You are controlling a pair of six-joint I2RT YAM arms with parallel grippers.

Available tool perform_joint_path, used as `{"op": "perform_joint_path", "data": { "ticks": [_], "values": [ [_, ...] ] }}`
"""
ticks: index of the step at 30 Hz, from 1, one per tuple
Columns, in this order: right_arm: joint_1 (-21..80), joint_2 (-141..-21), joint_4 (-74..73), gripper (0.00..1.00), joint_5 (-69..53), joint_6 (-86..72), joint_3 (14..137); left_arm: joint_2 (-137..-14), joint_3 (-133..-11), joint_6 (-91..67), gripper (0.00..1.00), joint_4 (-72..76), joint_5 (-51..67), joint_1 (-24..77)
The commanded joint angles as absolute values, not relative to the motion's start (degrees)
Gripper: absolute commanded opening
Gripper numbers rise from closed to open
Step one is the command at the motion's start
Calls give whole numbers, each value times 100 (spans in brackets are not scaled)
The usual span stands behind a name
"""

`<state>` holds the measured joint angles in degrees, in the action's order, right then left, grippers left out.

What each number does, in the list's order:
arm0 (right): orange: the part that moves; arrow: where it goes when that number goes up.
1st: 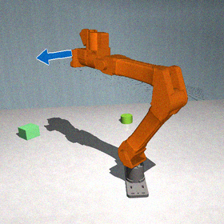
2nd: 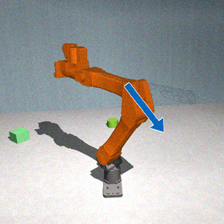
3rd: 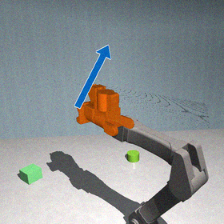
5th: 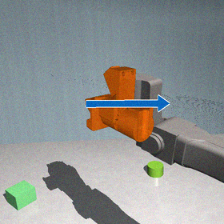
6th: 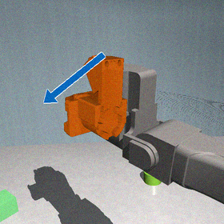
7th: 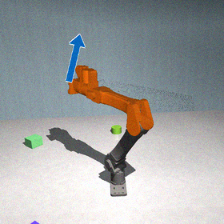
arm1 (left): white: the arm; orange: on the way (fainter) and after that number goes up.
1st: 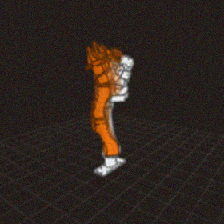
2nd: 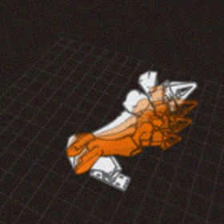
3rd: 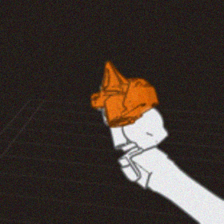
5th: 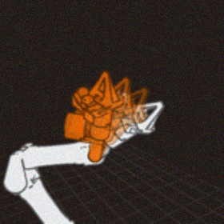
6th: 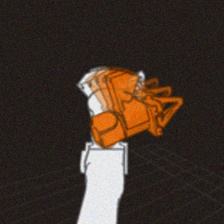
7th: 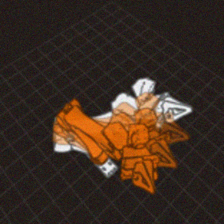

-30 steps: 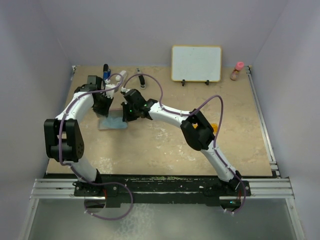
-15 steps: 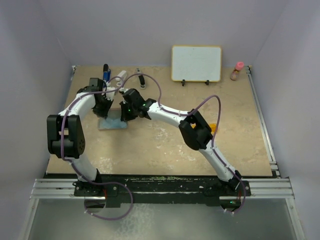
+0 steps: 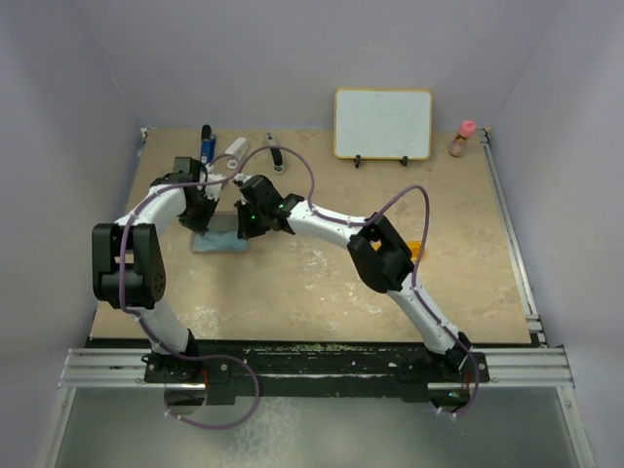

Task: Organize the sunglasses
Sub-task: Place the glasses cleaning cloth in the sunglasses case.

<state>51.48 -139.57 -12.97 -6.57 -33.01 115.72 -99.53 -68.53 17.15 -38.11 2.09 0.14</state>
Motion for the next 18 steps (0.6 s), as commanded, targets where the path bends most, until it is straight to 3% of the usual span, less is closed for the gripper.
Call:
{"op": "perform_joint_path", "data": {
  "ticks": [1, 18],
  "values": [
    [5181, -13619, -1153, 0, -459, -3234, 11453, -9625, -6759, 1727, 3, -3523, 93, -74],
    [5177, -13390, -881, 0, -300, -3312, 11130, -9449, -6965, 1859, 3, -3520, 211, -88]
  ]
}}
